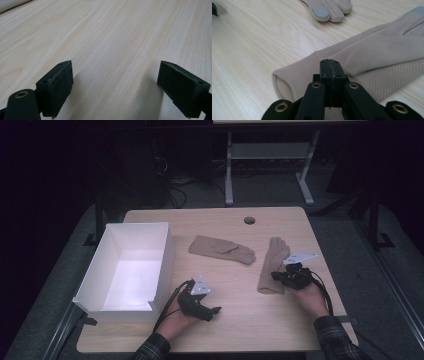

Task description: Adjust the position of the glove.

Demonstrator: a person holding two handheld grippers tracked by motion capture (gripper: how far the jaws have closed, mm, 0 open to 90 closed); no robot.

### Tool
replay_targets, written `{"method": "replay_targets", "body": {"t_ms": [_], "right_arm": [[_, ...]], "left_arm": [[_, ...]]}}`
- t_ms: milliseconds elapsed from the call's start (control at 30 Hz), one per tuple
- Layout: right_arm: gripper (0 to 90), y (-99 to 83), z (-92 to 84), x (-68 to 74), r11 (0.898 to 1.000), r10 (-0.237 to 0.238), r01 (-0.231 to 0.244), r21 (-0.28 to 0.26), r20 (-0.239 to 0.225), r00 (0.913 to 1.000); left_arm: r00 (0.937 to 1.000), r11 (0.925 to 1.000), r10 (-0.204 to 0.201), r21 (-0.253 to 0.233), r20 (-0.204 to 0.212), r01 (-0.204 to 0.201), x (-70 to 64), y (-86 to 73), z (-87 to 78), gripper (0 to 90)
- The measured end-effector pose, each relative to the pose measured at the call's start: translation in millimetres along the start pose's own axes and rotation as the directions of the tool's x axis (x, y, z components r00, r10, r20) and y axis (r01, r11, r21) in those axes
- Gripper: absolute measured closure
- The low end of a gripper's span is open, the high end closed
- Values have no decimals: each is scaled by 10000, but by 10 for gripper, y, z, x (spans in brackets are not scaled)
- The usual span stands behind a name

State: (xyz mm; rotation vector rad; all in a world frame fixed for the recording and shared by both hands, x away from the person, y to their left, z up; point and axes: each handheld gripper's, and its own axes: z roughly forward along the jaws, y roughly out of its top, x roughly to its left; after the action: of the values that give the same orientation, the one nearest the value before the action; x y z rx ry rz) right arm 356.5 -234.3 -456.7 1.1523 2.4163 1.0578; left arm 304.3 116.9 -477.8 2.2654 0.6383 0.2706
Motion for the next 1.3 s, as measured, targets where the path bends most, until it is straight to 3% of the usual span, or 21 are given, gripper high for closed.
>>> {"method": "replay_targets", "body": {"t_ms": [200, 500, 967, 1300], "right_arm": [[900, -2, 131, -16, 9993, 135, -133, 361, -69, 9999], [900, -33, 119, 13, 9987, 114, -98, 508, -305, 9995], [900, -179, -41, 141, 9970, -157, 204, 751, -626, 9979], [900, -311, -180, 261, 9947, -327, 423, 935, -1014, 9943]], "left_arm": [[10000, 10000, 8, -1, -2, -8, 0, 0, 0, 127], [10000, 10000, 21, 24, -23, -21, -2, -3, -6, 129], [10000, 10000, 60, 11, -32, -60, 1, -3, -5, 129], [9998, 9998, -170, -33, -86, 170, -6, -7, -1, 128]]}}
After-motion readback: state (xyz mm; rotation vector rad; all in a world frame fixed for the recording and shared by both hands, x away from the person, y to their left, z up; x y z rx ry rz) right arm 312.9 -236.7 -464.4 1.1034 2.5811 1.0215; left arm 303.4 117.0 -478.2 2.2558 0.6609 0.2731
